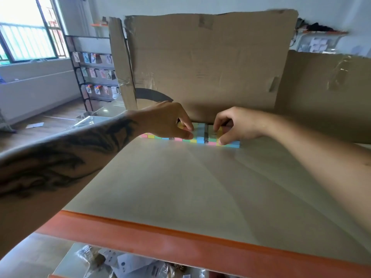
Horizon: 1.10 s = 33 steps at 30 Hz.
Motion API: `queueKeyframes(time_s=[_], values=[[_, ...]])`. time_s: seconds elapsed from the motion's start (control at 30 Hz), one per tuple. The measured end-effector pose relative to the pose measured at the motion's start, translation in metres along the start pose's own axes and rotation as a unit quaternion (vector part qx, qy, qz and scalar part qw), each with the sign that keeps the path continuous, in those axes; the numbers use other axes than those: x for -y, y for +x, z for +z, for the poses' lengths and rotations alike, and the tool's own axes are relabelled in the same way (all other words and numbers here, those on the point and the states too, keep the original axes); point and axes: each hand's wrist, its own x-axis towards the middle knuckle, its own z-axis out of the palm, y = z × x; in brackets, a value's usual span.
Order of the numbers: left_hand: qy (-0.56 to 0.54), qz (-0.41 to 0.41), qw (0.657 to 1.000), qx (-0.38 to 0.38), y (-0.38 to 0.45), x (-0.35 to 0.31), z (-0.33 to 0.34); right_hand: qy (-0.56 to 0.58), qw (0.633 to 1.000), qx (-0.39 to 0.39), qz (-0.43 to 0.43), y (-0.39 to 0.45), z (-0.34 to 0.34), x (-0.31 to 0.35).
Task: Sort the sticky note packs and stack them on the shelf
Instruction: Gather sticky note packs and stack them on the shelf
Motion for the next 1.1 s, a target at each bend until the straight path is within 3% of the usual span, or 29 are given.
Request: queueKeyframes(time_s=[0.2, 0.43, 0.67, 0.83, 1.1], values=[[-0.025, 0.001, 0.998, -0.057, 0.008, -0.02, 0.005, -0.02, 0.998, -0.063, 0.015, -0.026, 0.004, -0.002], [0.064, 0.003, 0.996, -0.061, 0.016, -0.103, 0.016, -0.065, 0.994, -0.082, 0.034, -0.122, -0.006, -0.046], [0.053, 0.004, 0.997, -0.06, 0.054, -0.237, 0.044, -0.108, 0.983, -0.106, 0.101, -0.253, -0.023, -0.163], [0.042, 0.009, 0.999, -0.011, 0.098, -0.361, 0.069, -0.135, 0.978, -0.11, 0.117, -0.342, -0.057, -0.25], [-0.077, 0.007, 0.997, -0.022, 0.175, -0.508, 0.088, -0.128, 0.975, -0.144, 0.11, -0.432, -0.128, -0.349]])
